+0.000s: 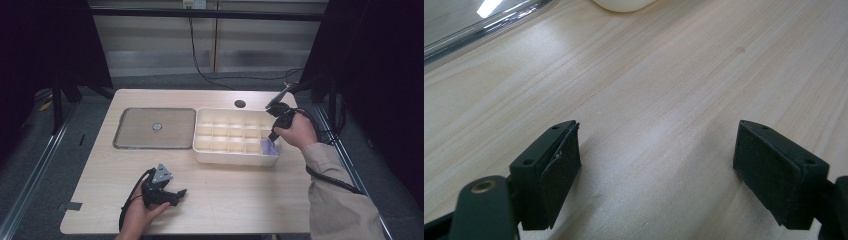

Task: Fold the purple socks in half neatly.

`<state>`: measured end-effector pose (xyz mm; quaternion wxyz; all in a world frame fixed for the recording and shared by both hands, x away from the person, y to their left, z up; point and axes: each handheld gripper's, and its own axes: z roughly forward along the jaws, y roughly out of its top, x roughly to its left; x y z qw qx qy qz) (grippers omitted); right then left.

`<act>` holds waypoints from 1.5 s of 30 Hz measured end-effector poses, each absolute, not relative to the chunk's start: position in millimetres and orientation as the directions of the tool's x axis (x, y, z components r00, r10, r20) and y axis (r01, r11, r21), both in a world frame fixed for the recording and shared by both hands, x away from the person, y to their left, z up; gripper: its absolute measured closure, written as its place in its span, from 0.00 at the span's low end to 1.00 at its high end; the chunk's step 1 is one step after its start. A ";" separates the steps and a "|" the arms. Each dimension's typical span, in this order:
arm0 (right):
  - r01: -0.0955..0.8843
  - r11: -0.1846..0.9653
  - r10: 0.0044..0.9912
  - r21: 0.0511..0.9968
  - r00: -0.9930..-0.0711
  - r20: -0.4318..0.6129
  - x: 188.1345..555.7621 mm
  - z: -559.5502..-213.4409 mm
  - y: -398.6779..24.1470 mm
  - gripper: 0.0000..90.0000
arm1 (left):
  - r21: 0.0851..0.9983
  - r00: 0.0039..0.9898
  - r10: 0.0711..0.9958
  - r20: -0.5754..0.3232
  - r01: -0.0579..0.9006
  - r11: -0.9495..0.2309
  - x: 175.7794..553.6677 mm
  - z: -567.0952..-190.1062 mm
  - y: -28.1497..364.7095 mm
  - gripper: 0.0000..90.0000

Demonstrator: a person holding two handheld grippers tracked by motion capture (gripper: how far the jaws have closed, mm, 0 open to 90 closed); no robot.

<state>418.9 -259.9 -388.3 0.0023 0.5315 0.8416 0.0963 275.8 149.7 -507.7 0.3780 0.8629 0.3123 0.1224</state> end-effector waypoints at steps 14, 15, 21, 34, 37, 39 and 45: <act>0.887 0.432 0.890 0.161 -0.448 0.085 426.3 -396.0 -252.1 1.00 | 0.728 0.775 0.631 -0.024 0.446 -0.520 275.7 -507.7 149.8 0.21; 0.888 0.432 0.890 0.156 -0.448 0.086 426.4 -397.7 -251.9 1.00 | 0.728 0.775 0.631 -0.024 0.446 -0.520 275.7 -507.7 149.7 0.21; 0.891 0.433 0.890 0.138 -0.446 0.092 425.0 -406.2 -254.0 1.00 | 0.728 0.775 0.631 -0.023 0.446 -0.520 275.7 -507.7 149.7 0.20; 0.890 0.443 0.887 0.110 -0.453 0.090 421.2 -417.3 -250.7 1.00 | 0.730 0.774 0.633 -0.022 0.445 -0.519 275.5 -507.9 149.5 0.21; 0.888 0.445 0.886 0.112 -0.455 0.087 420.4 -418.8 -250.5 1.00 | 0.730 0.773 0.634 -0.022 0.445 -0.518 275.4 -507.9 149.3 0.20; 0.890 0.443 0.888 0.111 -0.453 0.087 419.5 -419.2 -250.7 1.00 | 0.729 0.772 0.636 -0.021 0.447 -0.519 275.1 -507.8 149.1 0.20; 0.888 0.443 0.887 0.119 -0.454 0.083 416.1 -421.9 -252.0 1.00 | 0.729 0.772 0.636 -0.020 0.447 -0.518 275.1 -507.8 149.1 0.20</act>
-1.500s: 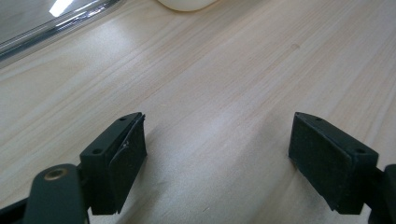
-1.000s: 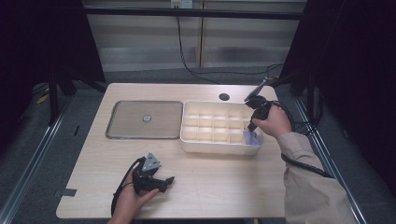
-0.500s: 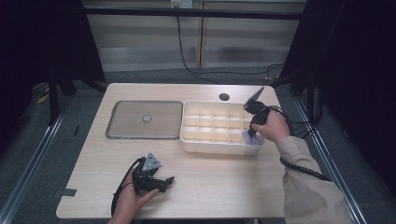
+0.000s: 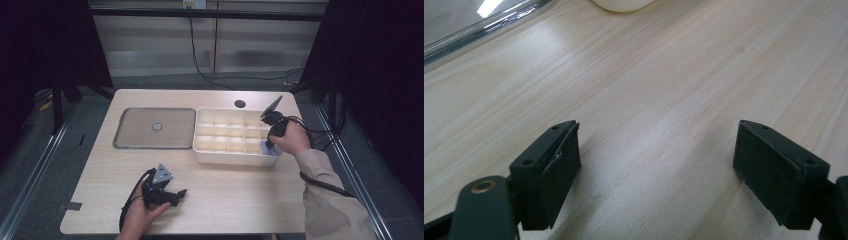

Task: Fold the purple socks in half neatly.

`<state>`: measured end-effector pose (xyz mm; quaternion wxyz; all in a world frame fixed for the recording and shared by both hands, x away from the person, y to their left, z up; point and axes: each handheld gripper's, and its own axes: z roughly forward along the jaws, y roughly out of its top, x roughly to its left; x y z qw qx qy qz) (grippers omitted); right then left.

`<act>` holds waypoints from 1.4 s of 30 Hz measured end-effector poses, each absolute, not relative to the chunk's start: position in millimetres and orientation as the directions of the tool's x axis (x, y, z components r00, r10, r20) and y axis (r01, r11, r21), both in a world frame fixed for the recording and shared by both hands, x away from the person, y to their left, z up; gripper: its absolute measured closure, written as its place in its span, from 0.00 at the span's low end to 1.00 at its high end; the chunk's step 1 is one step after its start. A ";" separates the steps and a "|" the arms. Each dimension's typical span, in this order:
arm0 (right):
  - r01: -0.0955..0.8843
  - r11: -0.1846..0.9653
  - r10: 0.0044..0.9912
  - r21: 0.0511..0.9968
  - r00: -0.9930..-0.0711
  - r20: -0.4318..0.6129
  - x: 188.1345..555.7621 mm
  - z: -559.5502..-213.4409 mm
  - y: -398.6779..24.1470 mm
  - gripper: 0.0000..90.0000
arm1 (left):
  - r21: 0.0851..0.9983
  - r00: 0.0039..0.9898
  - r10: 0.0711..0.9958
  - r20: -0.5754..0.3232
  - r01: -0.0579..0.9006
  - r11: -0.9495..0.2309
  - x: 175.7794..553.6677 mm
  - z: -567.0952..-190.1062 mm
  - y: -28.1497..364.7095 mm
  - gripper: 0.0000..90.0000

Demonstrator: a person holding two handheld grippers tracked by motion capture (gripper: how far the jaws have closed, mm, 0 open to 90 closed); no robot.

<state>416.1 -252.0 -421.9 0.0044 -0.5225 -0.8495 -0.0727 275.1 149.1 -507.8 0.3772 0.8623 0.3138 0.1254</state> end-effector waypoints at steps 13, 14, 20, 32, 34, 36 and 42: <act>0.893 0.439 0.890 0.102 -0.448 0.088 412.6 -436.0 -254.7 1.00 | 0.730 0.771 0.637 -0.019 0.446 -0.518 275.3 -507.8 148.8 0.20; 0.893 0.438 0.890 0.101 -0.447 0.088 412.4 -437.2 -255.0 1.00 | 0.730 0.770 0.637 -0.020 0.447 -0.517 275.2 -507.8 148.8 0.20; 0.896 0.433 0.893 0.096 -0.441 0.091 412.1 -441.8 -255.6 1.00 | 0.728 0.773 0.635 -0.017 0.445 -0.522 275.3 -507.7 149.0 0.20; 0.900 0.430 0.897 0.071 -0.434 0.080 413.8 -449.5 -253.2 1.00 | 0.728 0.772 0.635 -0.018 0.445 -0.521 275.3 -507.7 148.9 0.20; 0.898 0.435 0.895 0.069 -0.440 0.074 414.0 -450.0 -252.2 1.00 | 0.728 0.771 0.636 -0.024 0.450 -0.517 275.1 -507.9 148.7 0.20; 0.898 0.434 0.896 0.064 -0.438 0.070 414.2 -450.1 -251.3 1.00 | 0.729 0.771 0.636 -0.024 0.449 -0.517 275.1 -507.9 148.7 0.20; 0.897 0.439 0.896 0.053 -0.442 0.051 414.3 -451.3 -248.4 1.00 | 0.731 0.769 0.639 -0.026 0.451 -0.513 274.9 -508.1 148.5 0.20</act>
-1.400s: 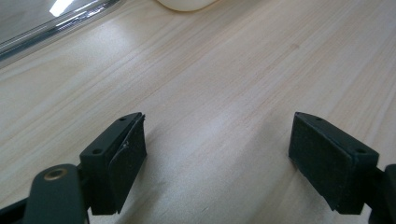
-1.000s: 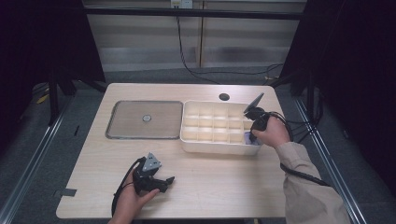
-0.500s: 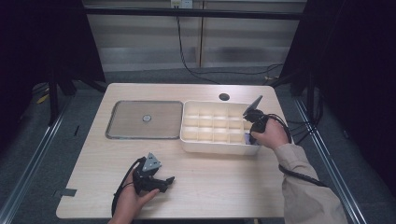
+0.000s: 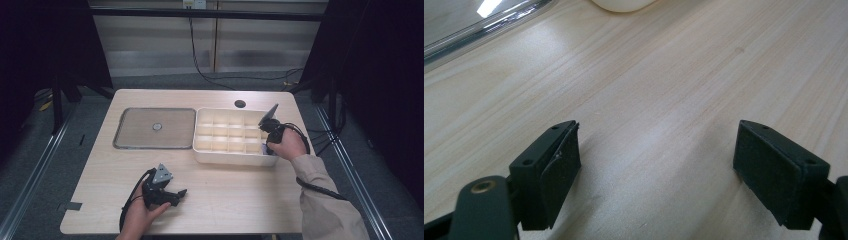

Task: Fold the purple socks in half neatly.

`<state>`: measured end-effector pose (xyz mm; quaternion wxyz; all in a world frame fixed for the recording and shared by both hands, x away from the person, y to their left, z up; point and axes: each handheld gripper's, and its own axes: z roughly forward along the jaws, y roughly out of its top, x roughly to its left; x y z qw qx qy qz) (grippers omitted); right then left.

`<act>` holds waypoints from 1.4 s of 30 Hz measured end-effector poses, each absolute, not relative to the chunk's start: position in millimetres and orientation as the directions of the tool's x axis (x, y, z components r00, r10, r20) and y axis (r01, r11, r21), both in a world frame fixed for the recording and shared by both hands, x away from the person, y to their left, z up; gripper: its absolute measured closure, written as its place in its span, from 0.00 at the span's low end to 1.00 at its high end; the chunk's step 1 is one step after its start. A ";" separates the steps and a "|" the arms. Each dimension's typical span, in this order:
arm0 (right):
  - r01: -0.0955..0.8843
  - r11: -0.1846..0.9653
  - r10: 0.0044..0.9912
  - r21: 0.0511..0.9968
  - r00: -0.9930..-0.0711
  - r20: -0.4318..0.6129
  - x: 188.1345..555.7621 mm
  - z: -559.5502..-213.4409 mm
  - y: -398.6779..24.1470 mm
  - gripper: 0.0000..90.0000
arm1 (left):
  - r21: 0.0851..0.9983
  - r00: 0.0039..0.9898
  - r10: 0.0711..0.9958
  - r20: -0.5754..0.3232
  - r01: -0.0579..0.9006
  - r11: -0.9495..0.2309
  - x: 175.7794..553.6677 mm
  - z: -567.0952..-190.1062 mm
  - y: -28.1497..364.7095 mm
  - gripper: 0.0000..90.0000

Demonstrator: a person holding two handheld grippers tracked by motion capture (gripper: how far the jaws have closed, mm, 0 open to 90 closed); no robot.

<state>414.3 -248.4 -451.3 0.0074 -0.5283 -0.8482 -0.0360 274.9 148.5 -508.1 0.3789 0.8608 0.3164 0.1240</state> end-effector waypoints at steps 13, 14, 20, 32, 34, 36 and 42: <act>0.895 0.443 0.894 0.056 -0.445 0.049 414.1 -451.4 -248.4 1.00 | 0.731 0.769 0.639 -0.027 0.451 -0.513 275.0 -508.0 148.5 0.20; 0.894 0.444 0.893 0.057 -0.447 0.051 414.1 -450.9 -249.1 1.00 | 0.729 0.771 0.636 -0.024 0.449 -0.517 275.1 -507.9 148.7 0.20; 0.890 0.450 0.889 0.067 -0.454 0.061 413.2 -445.4 -252.4 1.00 | 0.728 0.773 0.635 -0.017 0.445 -0.522 275.4 -507.7 148.9 0.20; 0.884 0.461 0.885 0.077 -0.464 0.031 412.7 -425.4 -254.7 0.97 | 0.727 0.772 0.635 -0.018 0.446 -0.522 275.3 -507.6 148.9 0.20; 0.885 0.457 0.886 0.089 -0.462 0.039 412.5 -421.3 -256.2 0.96 | 0.727 0.772 0.635 -0.018 0.446 -0.522 275.3 -507.6 148.9 0.20; 0.884 0.457 0.886 0.098 -0.462 0.041 412.1 -417.5 -256.8 0.96 | 0.730 0.770 0.637 -0.021 0.447 -0.517 275.2 -507.8 148.8 0.20; 0.878 0.466 0.880 0.112 -0.472 0.042 411.3 -408.6 -255.6 0.92 | 0.728 0.771 0.636 -0.021 0.448 -0.519 275.2 -507.5 148.9 0.20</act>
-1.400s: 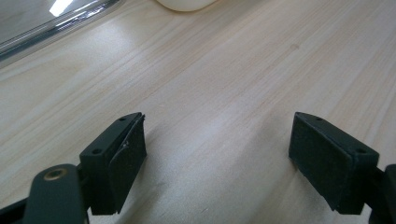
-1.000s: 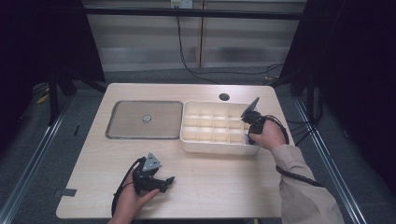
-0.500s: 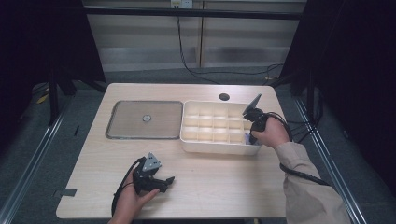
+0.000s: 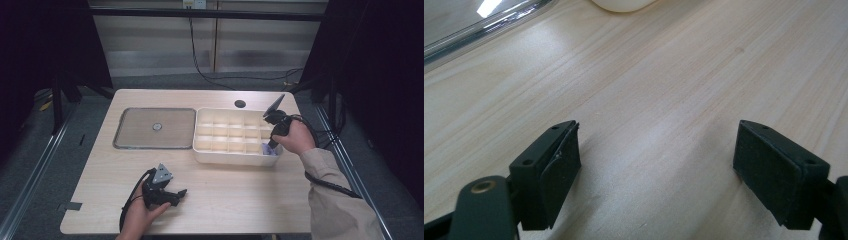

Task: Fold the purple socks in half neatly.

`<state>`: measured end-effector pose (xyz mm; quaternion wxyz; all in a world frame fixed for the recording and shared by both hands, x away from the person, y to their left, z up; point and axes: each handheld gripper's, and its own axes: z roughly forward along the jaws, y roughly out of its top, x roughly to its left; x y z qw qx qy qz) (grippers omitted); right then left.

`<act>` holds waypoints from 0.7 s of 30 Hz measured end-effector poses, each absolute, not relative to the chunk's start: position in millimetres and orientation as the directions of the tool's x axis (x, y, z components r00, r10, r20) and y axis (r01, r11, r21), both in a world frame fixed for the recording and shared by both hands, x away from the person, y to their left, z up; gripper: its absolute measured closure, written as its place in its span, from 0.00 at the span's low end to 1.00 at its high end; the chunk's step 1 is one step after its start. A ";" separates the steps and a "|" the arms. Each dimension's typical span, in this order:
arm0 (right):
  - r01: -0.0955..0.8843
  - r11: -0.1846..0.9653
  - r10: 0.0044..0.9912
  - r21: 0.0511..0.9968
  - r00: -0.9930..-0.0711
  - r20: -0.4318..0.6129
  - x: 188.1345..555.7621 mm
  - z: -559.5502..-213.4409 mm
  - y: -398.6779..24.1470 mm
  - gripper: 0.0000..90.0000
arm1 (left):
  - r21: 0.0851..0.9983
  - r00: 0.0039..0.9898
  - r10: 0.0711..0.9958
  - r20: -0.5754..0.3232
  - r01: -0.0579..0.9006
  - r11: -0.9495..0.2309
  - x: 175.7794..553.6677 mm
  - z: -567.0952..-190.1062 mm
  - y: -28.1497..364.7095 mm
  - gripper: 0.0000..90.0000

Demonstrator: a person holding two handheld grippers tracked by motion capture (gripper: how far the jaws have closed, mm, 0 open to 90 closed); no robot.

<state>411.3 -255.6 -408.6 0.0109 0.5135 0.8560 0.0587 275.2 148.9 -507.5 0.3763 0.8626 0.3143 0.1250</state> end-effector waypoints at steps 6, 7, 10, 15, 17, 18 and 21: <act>0.875 0.470 0.877 0.119 -0.478 0.047 410.2 -403.7 -253.4 0.85 | 0.728 0.771 0.636 -0.021 0.448 -0.519 275.2 -507.6 148.9 0.20; 0.873 0.472 0.876 0.121 -0.480 0.046 410.1 -403.1 -253.2 0.83 | 0.728 0.771 0.637 -0.021 0.448 -0.519 275.2 -507.6 148.8 0.20; 0.870 0.475 0.874 0.128 -0.484 0.043 409.6 -400.9 -252.8 0.78 | 0.725 0.773 0.634 -0.018 0.446 -0.524 275.3 -507.4 149.0 0.20; 0.868 0.477 0.872 0.137 -0.487 0.047 408.5 -398.1 -251.1 0.69 | 0.728 0.771 0.636 -0.021 0.448 -0.519 275.2 -507.6 148.9 0.20; 0.866 0.481 0.871 0.134 -0.490 0.042 407.6 -396.7 -249.8 0.67 | 0.727 0.771 0.637 -0.021 0.448 -0.520 275.2 -507.5 148.9 0.20; 0.865 0.482 0.870 0.137 -0.491 0.041 407.3 -396.3 -249.3 0.66 | 0.728 0.771 0.636 -0.021 0.448 -0.520 275.2 -507.5 148.9 0.20; 0.862 0.488 0.866 0.138 -0.498 0.043 406.1 -394.7 -248.1 0.61 | 0.726 0.773 0.634 -0.018 0.446 -0.523 275.4 -507.4 149.0 0.20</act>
